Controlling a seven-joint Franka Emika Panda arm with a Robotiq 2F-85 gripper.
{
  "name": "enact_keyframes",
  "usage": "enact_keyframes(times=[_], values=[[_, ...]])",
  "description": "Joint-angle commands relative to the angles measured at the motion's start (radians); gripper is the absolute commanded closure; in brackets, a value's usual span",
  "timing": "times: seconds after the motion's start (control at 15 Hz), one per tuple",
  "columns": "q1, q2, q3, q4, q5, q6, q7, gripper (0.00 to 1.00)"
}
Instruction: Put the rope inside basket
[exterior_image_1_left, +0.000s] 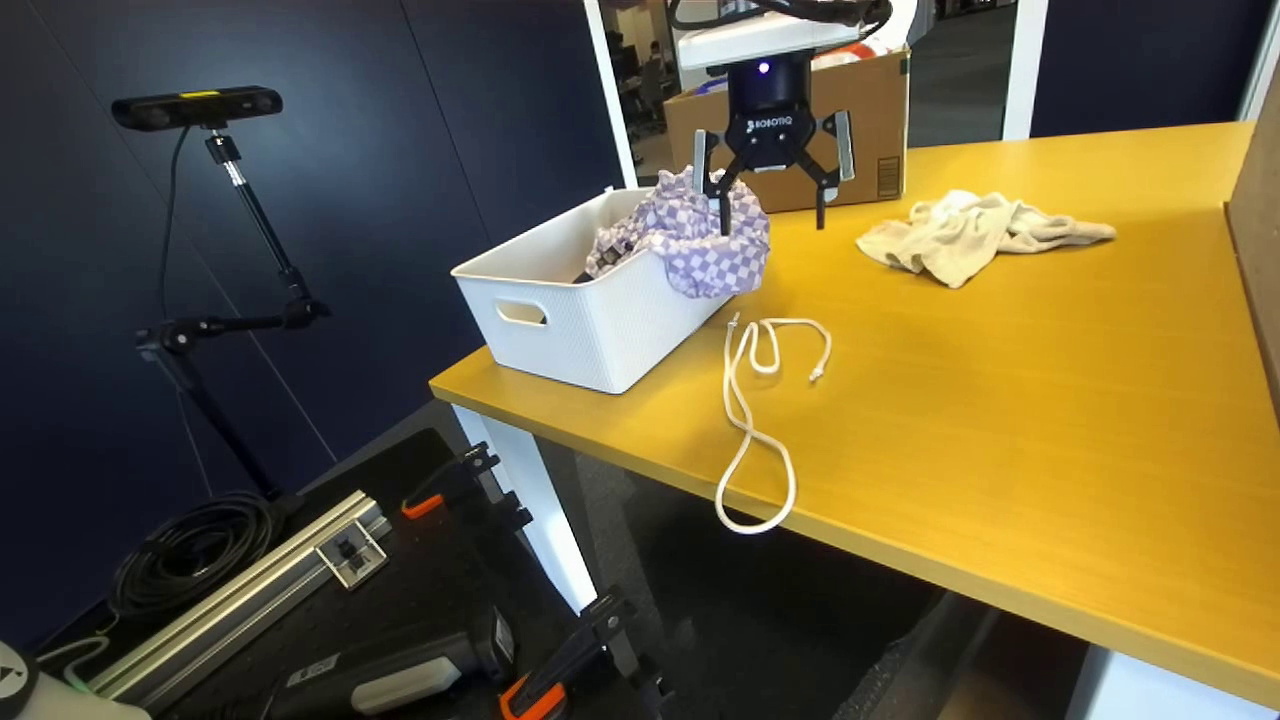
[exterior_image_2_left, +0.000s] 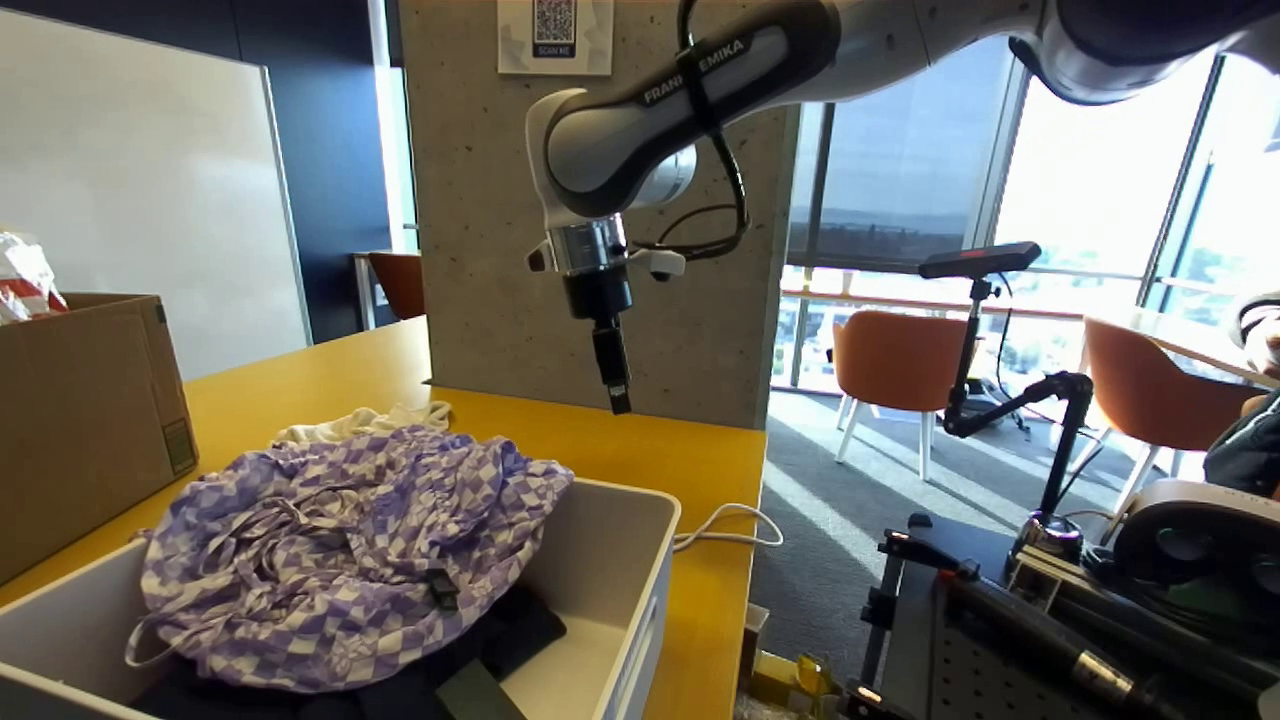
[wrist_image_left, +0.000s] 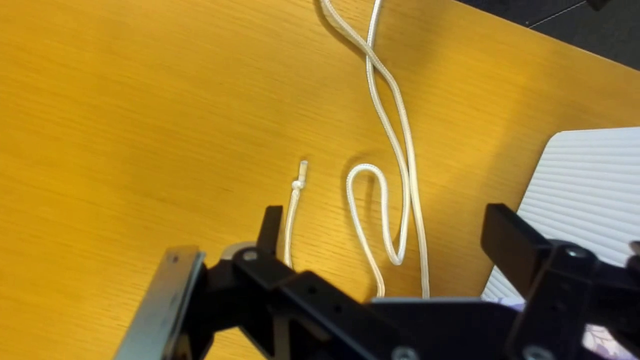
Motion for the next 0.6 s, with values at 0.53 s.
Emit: enact_keyframes(times=[0.53], values=[[-0.029,0.112,0.023,-0.069,-0.013,0.241,-0.259,0.00]])
